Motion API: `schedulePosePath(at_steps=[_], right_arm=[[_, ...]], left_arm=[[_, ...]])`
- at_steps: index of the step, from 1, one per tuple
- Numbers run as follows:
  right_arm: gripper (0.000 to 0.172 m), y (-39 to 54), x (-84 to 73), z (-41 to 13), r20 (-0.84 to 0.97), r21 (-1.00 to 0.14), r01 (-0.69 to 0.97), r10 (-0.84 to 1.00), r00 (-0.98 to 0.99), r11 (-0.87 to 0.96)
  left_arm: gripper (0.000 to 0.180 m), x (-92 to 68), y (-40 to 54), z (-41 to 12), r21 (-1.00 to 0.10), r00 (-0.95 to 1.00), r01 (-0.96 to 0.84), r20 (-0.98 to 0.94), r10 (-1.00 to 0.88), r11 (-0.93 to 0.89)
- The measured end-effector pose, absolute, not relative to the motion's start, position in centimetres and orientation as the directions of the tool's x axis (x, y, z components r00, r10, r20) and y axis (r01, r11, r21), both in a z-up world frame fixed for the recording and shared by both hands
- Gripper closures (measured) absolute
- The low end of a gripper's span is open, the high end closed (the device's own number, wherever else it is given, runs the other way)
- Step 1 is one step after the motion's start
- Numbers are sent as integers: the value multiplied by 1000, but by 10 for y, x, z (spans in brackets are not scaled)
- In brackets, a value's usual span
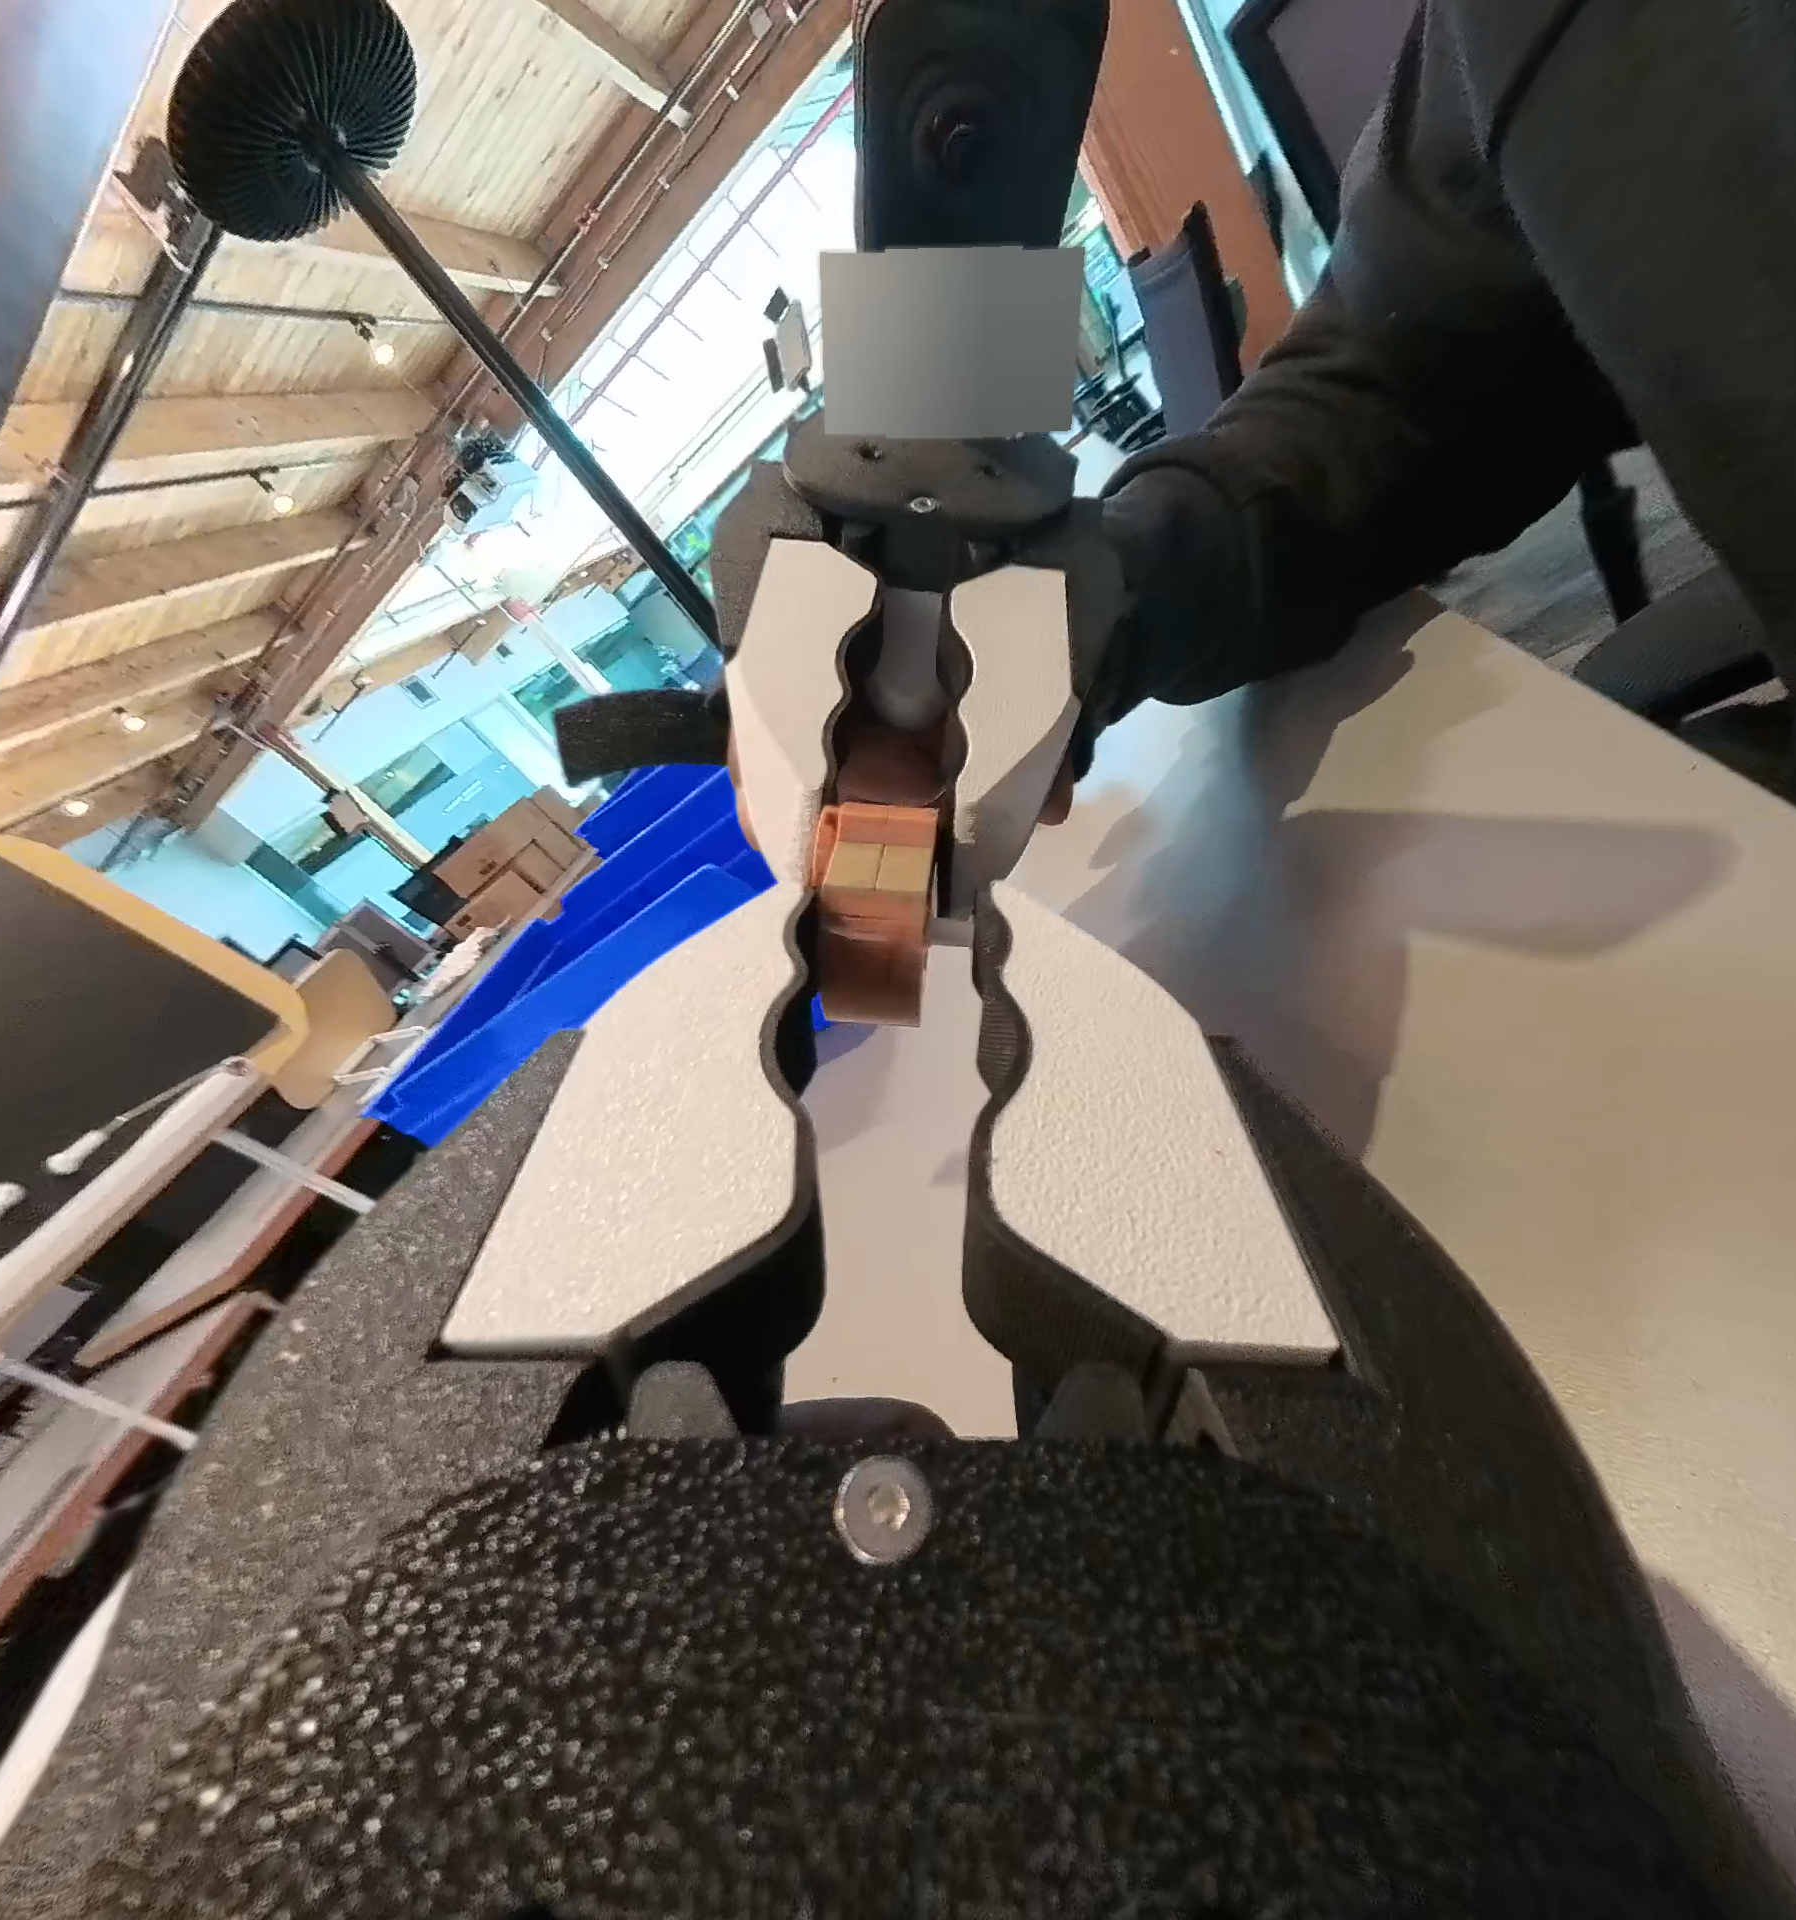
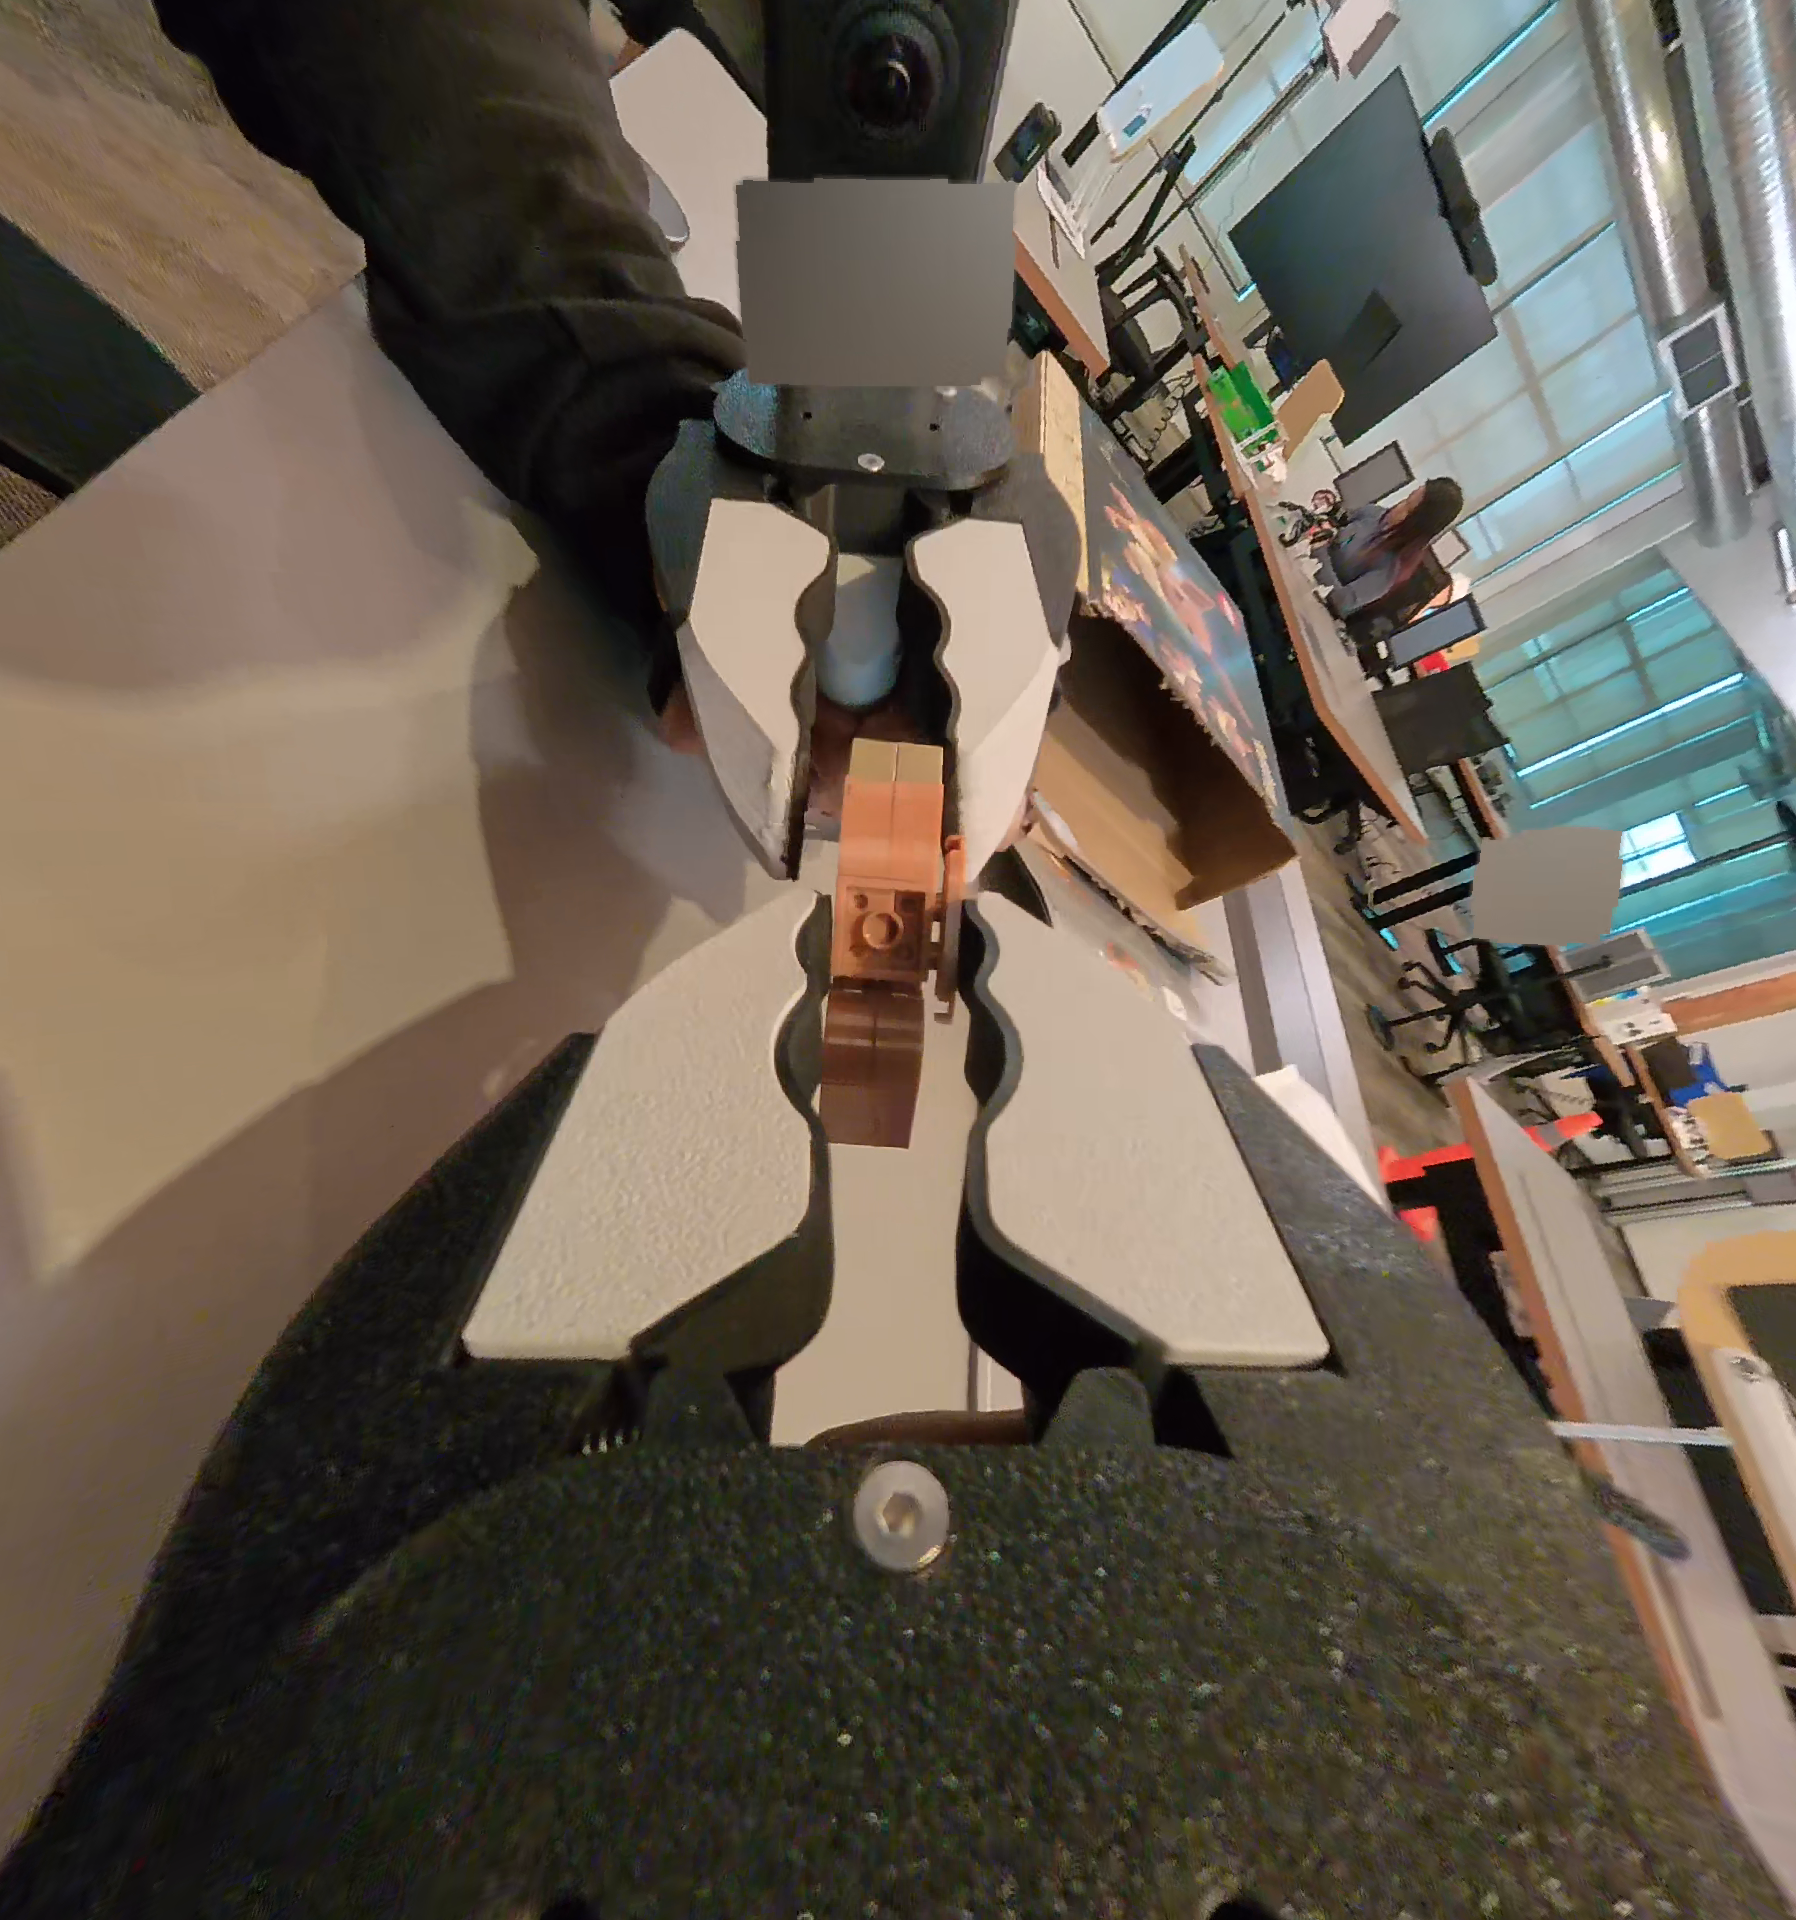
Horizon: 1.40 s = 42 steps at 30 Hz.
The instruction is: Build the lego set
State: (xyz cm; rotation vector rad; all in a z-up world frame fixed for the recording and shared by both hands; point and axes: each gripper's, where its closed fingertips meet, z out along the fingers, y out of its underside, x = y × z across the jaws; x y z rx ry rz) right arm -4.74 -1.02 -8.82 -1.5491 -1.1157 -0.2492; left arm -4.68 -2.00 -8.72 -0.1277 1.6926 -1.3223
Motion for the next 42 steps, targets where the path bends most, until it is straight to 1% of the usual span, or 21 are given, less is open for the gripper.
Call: schedulePosePath(at_steps=[5, 11, 17, 21, 24, 30, 35, 42], right_arm=[[149, -8, -46, -90, 607, -725, 685, 538, 585, 73], [149, -7, -44, -90, 594, -738, 672, 530, 606, 59], [149, -8, -47, -80, 522, -817, 570, 536, 664, 89], [149, -9, -47, -80, 524, -814, 574, 539, 660, 88], [149, -8, -45, -84, 533, -800, 596, 539, 652, 69], [149, -7, -42, -90, 607, -723, 690, 517, 604, 42], [149, -8, -44, -91, 593, -732, 680, 532, 604, 42], [149, -9, -47, -89, 590, -742, 667, 532, 606, 63]], left_arm=[[154, -45, -19, -89, -867, -617, 391, -496, -611, 309], [153, -42, -18, -90, -903, -650, 351, -425, -630, 247], [154, -41, -18, -89, -955, -727, 267, -290, -623, 132], [154, -41, -19, -89, -960, -736, 252, -274, -619, 125], [154, -40, -18, -90, -953, -722, 258, -299, -624, 158], [154, -39, -17, -93, -935, -695, 271, -354, -625, 229], [154, -42, -19, -91, -925, -691, 300, -381, -615, 235], [154, -44, -20, -89, -931, -707, 302, -363, -607, 205]])
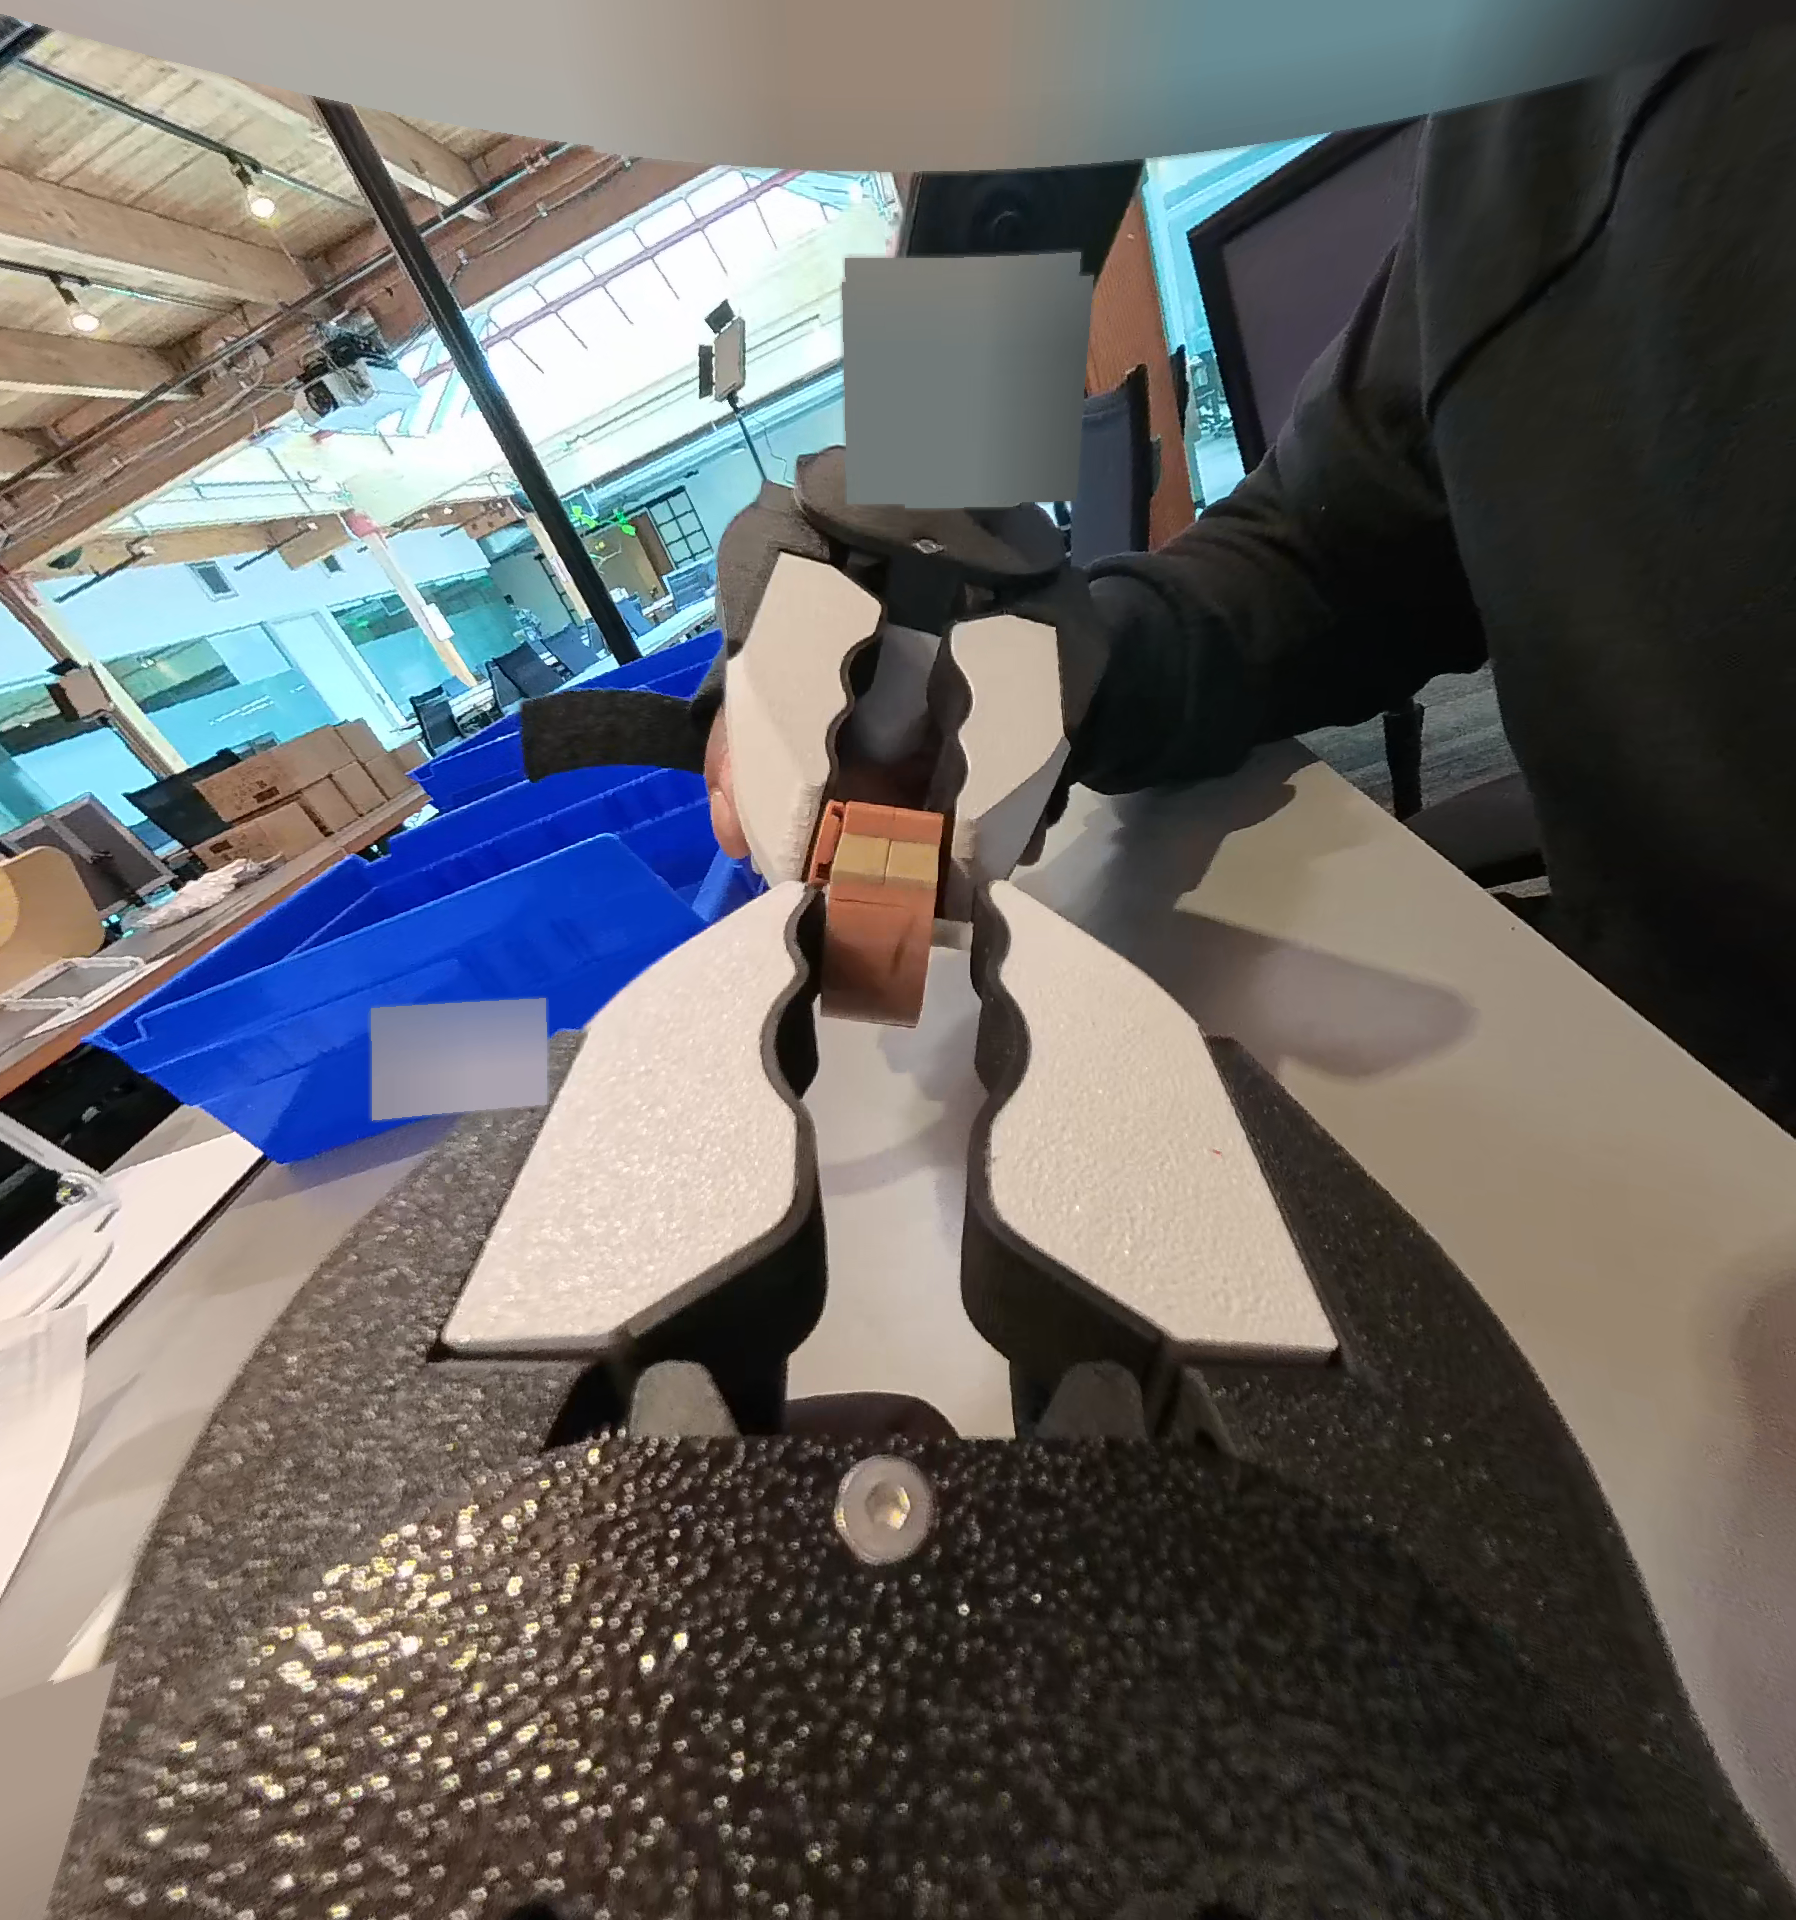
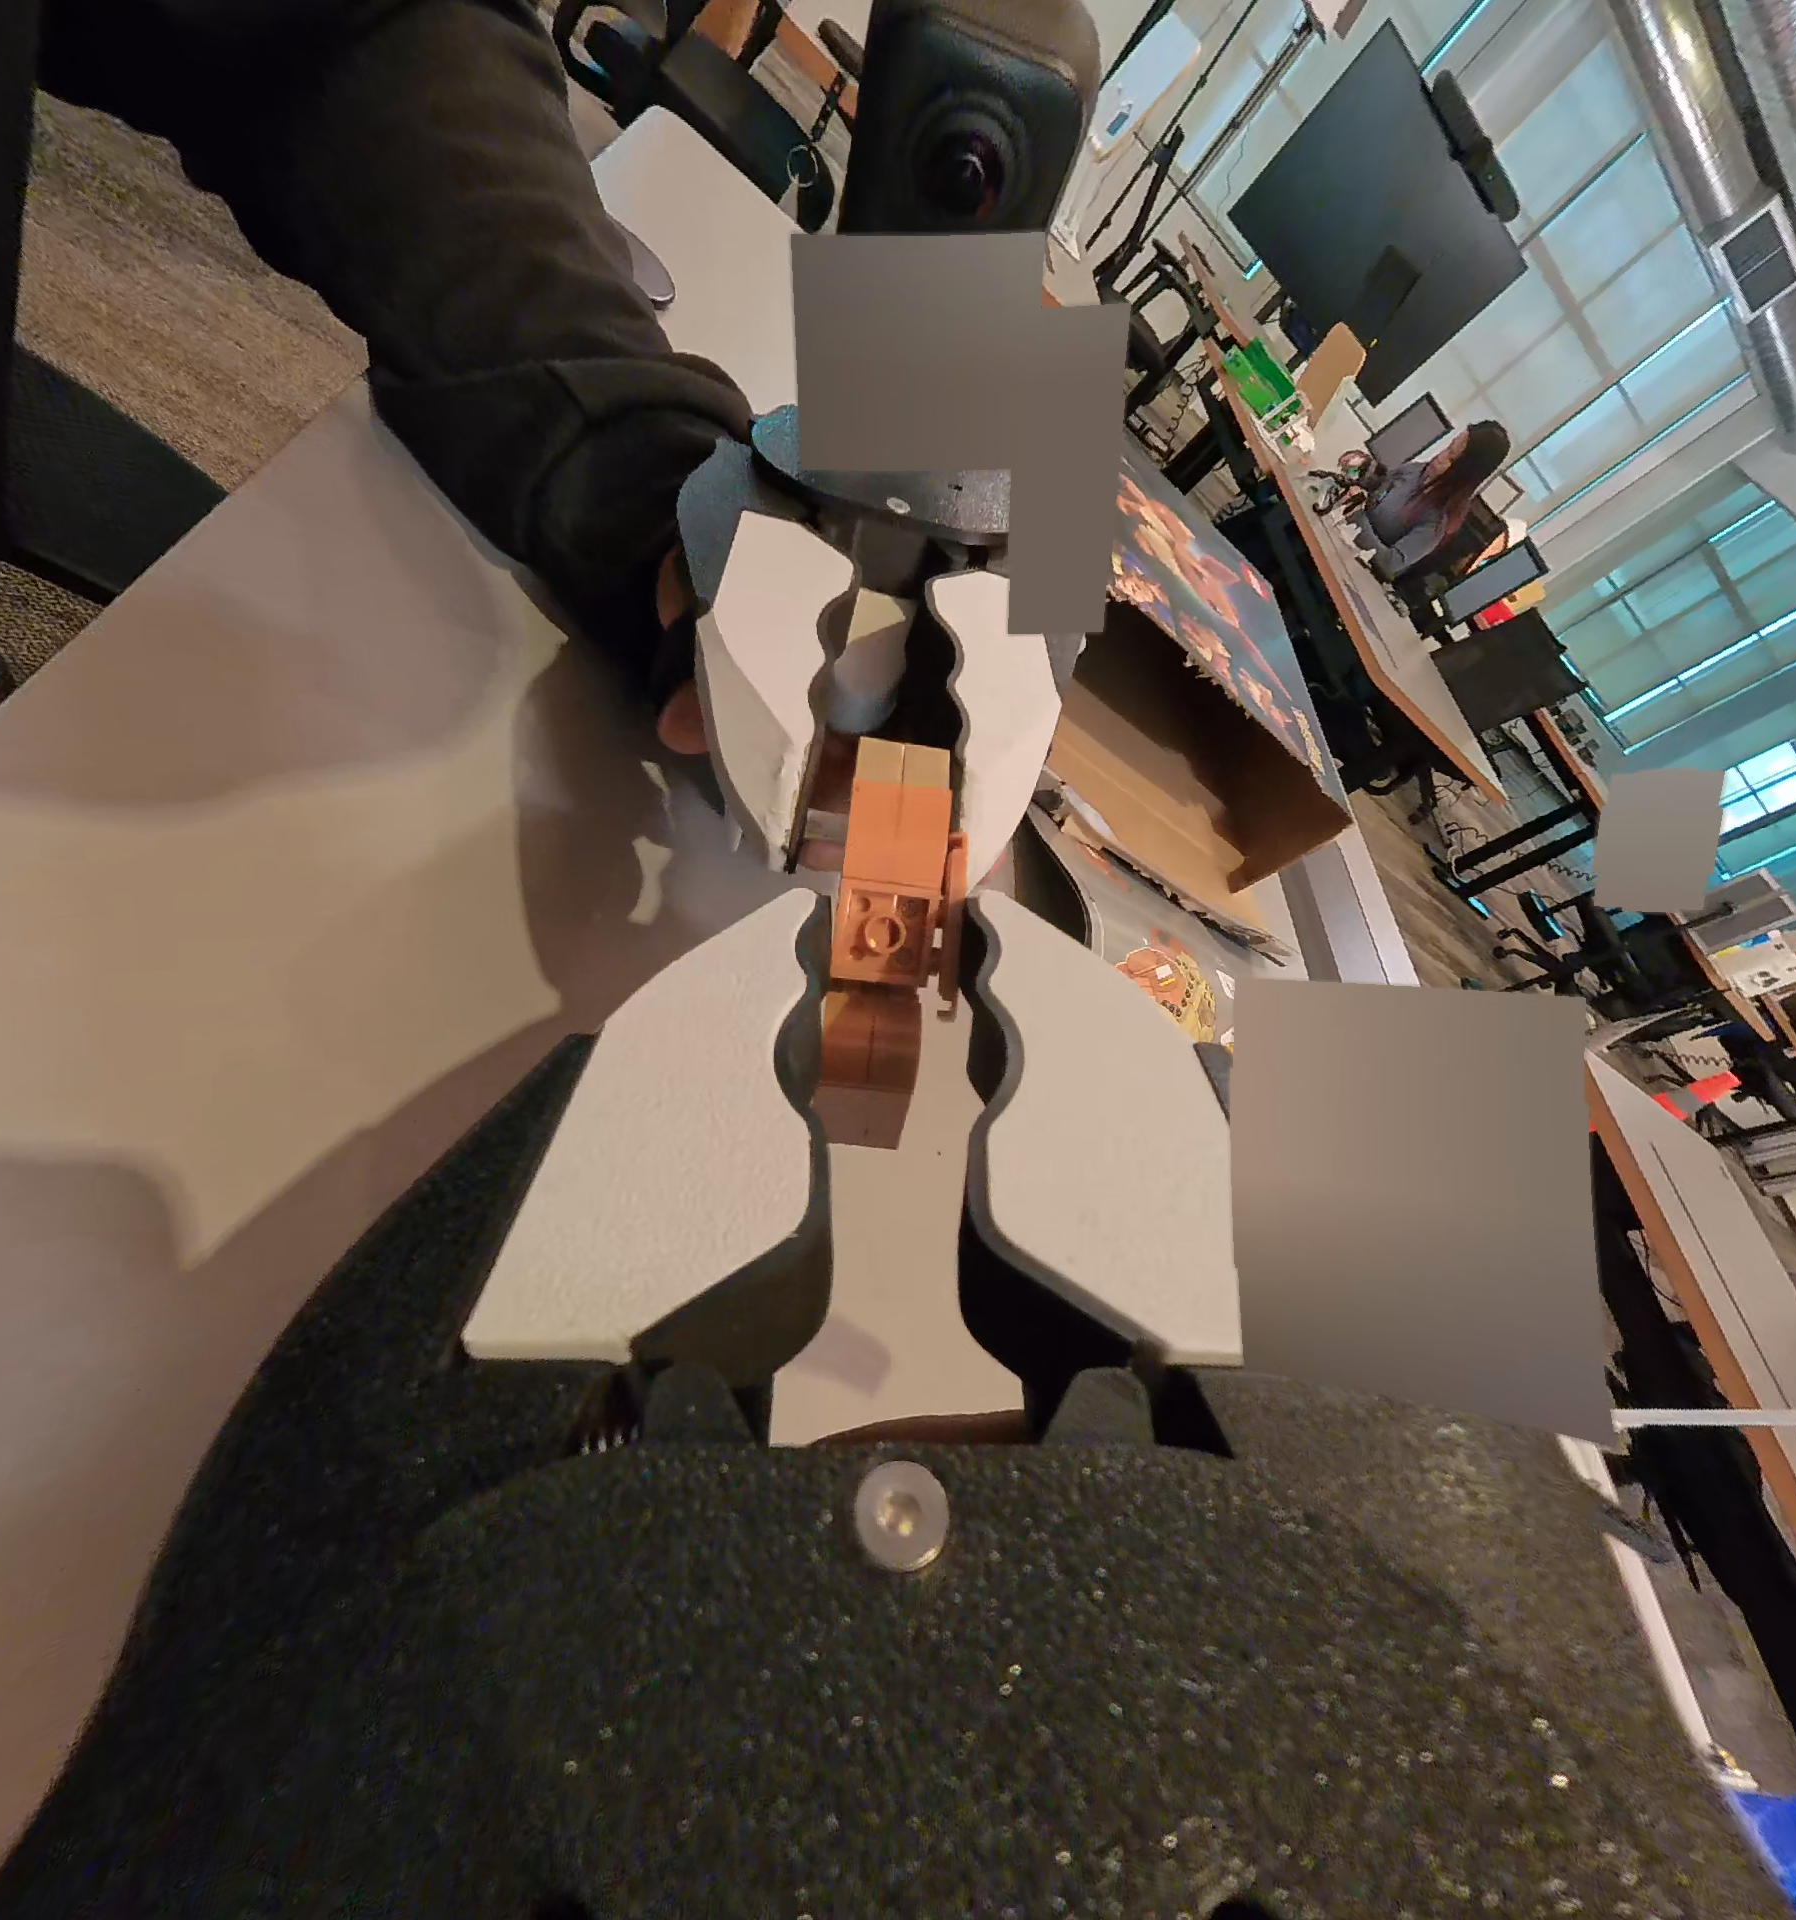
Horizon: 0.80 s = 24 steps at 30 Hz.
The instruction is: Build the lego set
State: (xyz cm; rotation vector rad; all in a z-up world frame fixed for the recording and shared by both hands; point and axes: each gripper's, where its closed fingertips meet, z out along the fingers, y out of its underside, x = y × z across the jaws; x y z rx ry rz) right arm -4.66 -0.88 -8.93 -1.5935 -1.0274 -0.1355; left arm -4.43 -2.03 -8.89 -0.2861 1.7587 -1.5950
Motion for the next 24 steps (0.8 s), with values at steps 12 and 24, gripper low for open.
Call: schedulePosePath(at_steps=[12, 24], right_arm=[[149, -7, -49, -83, 606, -755, 648, 478, 635, 97], [150, -7, -42, -83, 928, -356, 917, 188, 323, 181]], left_arm=[[154, -49, -21, -79, -893, -644, 388, -441, -625, 230], [143, -45, -18, -81, -975, -765, 209, -207, -609, 69]])
